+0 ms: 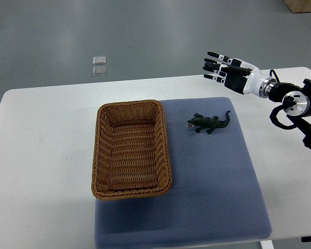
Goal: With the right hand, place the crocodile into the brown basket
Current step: 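Move the right hand down over the dark green toy crocodile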
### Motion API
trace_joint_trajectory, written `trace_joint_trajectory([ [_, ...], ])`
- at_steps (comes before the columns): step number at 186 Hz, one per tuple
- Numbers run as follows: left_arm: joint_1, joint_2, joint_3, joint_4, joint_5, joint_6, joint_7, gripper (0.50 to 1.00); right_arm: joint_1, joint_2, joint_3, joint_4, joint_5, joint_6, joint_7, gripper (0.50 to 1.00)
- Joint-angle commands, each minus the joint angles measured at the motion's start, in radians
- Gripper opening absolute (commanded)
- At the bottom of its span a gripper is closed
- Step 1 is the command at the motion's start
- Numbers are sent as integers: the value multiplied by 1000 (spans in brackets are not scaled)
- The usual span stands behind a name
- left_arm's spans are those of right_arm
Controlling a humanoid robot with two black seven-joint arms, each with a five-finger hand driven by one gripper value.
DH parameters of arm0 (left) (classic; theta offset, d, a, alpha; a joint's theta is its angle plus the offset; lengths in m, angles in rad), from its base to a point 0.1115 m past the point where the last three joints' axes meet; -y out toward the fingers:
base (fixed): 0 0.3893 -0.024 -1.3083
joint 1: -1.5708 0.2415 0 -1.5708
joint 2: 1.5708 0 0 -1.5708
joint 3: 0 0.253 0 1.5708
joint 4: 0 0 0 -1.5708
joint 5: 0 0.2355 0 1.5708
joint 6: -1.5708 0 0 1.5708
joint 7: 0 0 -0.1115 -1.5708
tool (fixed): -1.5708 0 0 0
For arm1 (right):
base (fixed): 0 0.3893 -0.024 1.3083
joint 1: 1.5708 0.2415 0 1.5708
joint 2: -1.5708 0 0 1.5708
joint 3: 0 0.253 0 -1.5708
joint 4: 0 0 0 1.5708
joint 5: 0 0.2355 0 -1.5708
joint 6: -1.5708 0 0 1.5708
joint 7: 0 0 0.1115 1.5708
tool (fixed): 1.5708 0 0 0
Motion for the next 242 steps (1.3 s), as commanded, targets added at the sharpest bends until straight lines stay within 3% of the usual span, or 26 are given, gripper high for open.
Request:
trace_joint_trajectory([
  [1,0,0,-2,4,0,5,-1,1000,-1,-2,0,0,-1,0,0,928],
  [70,-1,0,-2,1,0,0,-4,1000,1,0,5,5,-67,10,9,928],
  [115,-1,0,0,7,0,0,-4,1000,2,1,5,11,-199,12,130,928],
  [158,-1,0,0,6,0,0,-4,1000,-1,3,0,15,-366,17,137,926],
  [181,-1,0,0,7,0,0,-4,1000,4,-2,-2,29,-524,17,152,926],
  [242,-1,0,0,7,0,0,-4,1000,13,-23,-20,84,-1196,15,308,926],
])
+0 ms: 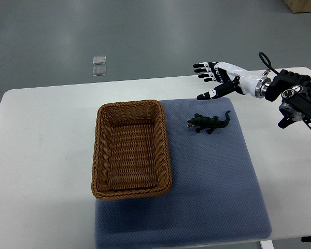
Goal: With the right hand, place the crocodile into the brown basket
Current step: 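Move the right hand down over the dark green toy crocodile, then close the right hand fingers around the crocodile's body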
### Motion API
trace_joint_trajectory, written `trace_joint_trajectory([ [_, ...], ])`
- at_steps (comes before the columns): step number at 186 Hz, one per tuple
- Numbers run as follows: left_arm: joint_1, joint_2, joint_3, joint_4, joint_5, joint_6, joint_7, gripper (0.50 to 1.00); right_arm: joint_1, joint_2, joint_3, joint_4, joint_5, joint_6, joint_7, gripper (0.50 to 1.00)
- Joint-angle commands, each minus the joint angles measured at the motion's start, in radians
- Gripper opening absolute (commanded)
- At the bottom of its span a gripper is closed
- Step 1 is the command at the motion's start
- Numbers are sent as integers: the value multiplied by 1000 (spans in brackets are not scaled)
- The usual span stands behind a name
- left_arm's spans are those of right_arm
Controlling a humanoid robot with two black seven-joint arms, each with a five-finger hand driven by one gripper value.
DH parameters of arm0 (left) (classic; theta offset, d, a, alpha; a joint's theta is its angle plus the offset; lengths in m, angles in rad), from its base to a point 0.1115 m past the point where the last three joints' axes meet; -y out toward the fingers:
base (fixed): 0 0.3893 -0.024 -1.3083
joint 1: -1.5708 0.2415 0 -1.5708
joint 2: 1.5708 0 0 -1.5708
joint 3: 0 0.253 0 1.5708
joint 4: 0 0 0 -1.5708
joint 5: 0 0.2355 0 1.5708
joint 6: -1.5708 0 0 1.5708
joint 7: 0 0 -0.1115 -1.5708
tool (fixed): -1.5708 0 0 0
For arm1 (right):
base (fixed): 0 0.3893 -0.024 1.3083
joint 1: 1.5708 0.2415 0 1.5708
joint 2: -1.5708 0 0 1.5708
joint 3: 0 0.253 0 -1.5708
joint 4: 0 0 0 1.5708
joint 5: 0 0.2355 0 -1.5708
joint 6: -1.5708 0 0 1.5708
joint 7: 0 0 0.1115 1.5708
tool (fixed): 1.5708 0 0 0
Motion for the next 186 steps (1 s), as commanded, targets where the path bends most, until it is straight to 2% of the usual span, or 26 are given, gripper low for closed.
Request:
trace_joint_trajectory([
  [1,0,0,0,1,0,0,0,1000,7,-9,-16,22,-170,0,38,926],
  [43,0,0,0,-1,0,0,0,1000,96,-48,-223,70,-285,-18,50,926],
  [84,0,0,0,-1,0,0,0,1000,155,-34,-436,67,-297,-133,45,924],
  [141,1,0,0,-1,0,0,0,1000,154,-28,-489,33,-304,-183,41,915],
  [170,0,0,-1,-1,0,0,0,1000,155,3,-564,-13,-313,-252,41,903],
  [186,0,0,0,-1,0,0,0,1000,157,7,-581,-13,-313,-258,41,903],
])
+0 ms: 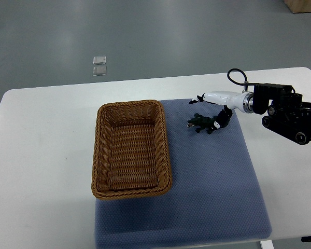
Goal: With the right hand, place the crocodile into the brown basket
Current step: 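Close the right hand fingers around the crocodile's body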
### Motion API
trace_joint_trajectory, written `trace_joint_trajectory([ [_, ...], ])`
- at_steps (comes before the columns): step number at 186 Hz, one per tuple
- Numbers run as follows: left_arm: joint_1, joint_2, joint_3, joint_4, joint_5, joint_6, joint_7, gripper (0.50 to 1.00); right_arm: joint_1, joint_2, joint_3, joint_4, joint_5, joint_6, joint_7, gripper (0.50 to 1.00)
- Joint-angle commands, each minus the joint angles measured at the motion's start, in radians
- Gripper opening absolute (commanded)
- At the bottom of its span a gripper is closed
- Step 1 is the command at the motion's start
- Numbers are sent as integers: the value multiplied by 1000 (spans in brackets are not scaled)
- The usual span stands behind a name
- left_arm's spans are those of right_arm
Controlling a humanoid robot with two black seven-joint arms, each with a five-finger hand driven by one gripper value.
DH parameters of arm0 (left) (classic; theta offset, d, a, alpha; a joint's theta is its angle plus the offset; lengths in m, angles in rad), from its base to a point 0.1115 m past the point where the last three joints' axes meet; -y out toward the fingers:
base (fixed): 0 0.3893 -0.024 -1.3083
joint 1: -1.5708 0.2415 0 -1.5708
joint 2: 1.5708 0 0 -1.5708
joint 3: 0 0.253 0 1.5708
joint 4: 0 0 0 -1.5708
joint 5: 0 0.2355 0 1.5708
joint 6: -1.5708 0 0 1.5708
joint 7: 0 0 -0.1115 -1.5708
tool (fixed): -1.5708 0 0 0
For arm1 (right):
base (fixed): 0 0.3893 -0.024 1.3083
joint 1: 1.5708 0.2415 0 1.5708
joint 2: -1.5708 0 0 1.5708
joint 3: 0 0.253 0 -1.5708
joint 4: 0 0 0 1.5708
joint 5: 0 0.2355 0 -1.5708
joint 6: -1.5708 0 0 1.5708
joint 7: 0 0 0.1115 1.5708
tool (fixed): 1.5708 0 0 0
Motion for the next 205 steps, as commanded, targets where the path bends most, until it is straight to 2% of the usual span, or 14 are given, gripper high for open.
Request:
trace_joint_trajectory([
  [1,0,0,0,-1,0,0,0,1000,3,8,-25,-5,0,-16,0,903],
  [104,0,0,0,1,0,0,0,1000,27,24,-27,-6,9,-4,-1,883],
  [141,0,0,0,-1,0,0,0,1000,24,27,-31,-8,6,-4,-29,832],
  [205,1,0,0,-1,0,0,0,1000,21,29,-60,-6,3,-5,-29,762],
])
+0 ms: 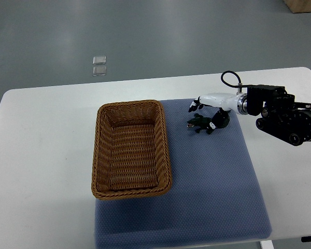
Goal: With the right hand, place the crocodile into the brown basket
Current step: 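Close the right hand fingers around the crocodile's body, then lift the crocodile with the right hand and carry it over the basket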
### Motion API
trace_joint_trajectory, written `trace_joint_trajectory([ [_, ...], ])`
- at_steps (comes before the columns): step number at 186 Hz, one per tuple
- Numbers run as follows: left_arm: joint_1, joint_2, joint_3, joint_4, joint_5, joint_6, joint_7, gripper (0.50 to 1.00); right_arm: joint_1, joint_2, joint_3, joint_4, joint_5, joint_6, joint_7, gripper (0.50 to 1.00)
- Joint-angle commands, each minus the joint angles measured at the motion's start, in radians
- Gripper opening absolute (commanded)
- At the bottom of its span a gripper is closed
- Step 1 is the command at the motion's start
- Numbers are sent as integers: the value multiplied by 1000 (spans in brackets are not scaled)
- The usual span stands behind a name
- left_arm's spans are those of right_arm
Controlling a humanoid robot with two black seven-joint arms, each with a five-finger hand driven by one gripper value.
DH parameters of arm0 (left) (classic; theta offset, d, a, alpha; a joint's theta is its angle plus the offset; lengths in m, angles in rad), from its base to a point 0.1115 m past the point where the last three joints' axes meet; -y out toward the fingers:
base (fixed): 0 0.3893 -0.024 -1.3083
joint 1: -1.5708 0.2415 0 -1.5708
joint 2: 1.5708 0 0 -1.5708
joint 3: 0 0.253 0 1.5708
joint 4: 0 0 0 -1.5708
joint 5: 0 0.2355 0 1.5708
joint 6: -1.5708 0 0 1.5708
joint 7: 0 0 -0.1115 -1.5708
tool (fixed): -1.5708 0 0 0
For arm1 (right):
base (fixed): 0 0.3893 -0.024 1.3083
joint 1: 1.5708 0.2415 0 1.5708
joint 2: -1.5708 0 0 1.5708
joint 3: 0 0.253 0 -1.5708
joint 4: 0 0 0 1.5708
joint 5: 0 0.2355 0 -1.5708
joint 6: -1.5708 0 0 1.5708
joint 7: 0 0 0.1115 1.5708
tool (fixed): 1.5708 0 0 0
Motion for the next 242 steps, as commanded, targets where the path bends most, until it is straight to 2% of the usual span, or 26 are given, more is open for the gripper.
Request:
trace_joint_trajectory([
  [1,0,0,0,-1,0,0,0,1000,1,0,-15,0,0,-3,0,762],
  [10,0,0,0,-1,0,0,0,1000,1,0,-17,0,0,-1,0,754],
  [25,0,0,0,-1,0,0,0,1000,2,0,-18,0,0,-3,0,707],
  [41,0,0,0,-1,0,0,0,1000,5,0,-20,0,0,-1,0,615],
  [49,0,0,0,1,0,0,0,1000,7,0,-20,2,0,-1,0,592],
  [68,0,0,0,-1,0,0,0,1000,8,-1,-20,2,-3,8,2,500],
  [202,0,0,0,1,0,0,0,1000,50,-18,-18,3,17,17,12,500],
  [242,0,0,0,-1,0,0,0,1000,73,-28,-6,3,18,11,42,500],
])
